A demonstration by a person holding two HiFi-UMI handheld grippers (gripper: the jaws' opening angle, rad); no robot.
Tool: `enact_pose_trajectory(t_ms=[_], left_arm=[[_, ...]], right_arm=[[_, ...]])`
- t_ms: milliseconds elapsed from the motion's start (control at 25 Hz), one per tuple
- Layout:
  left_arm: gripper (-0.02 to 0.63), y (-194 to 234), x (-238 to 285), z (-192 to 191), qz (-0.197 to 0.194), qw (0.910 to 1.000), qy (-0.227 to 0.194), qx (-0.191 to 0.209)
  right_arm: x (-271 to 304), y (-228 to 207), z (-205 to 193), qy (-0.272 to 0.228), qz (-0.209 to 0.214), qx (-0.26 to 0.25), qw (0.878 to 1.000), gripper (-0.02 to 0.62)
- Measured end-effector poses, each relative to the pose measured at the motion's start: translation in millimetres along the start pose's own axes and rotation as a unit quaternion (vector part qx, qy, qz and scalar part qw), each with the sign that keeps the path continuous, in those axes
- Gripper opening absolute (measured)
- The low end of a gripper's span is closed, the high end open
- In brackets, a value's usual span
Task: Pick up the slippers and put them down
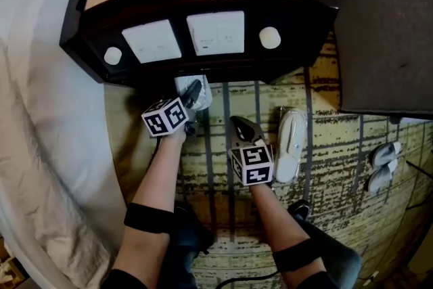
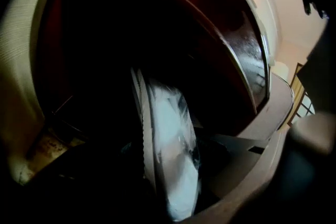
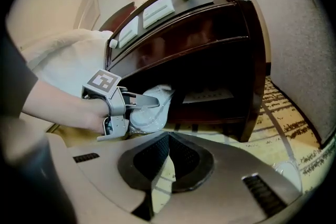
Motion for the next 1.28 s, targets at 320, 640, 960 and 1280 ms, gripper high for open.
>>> enact_pose_trajectory(t_ms=[320,640,960,1280], left_arm=[[0.206,28,12,27,0.046,0.9943,-0.071,-0.064],[0.235,43,19,24,0.099,0.9876,-0.083,-0.089],[0.488,46,2,25,0.166,0.9813,-0.088,-0.043],[0.478,5,-79,30,0.197,0.9794,-0.026,0.034]], right_arm=[[16,1,5,-0.006,0.008,-0.015,1.000,0.002],[14,-3,-2,-0.003,0.007,-0.020,1.000,0.002],[7,-3,1,-0.003,0.005,-0.016,1.000,0.002],[-52,14,38,0.019,-0.013,0.007,1.000,0.002]])
Point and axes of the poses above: the fingertips, and each gripper's own axes: x forward along the fingers, y to its left, z out of its top, the point moved 5 cm from there along -x, backward along the fingers, and after that the axes turned 5 degrees about -y, right-handed, at the moved point
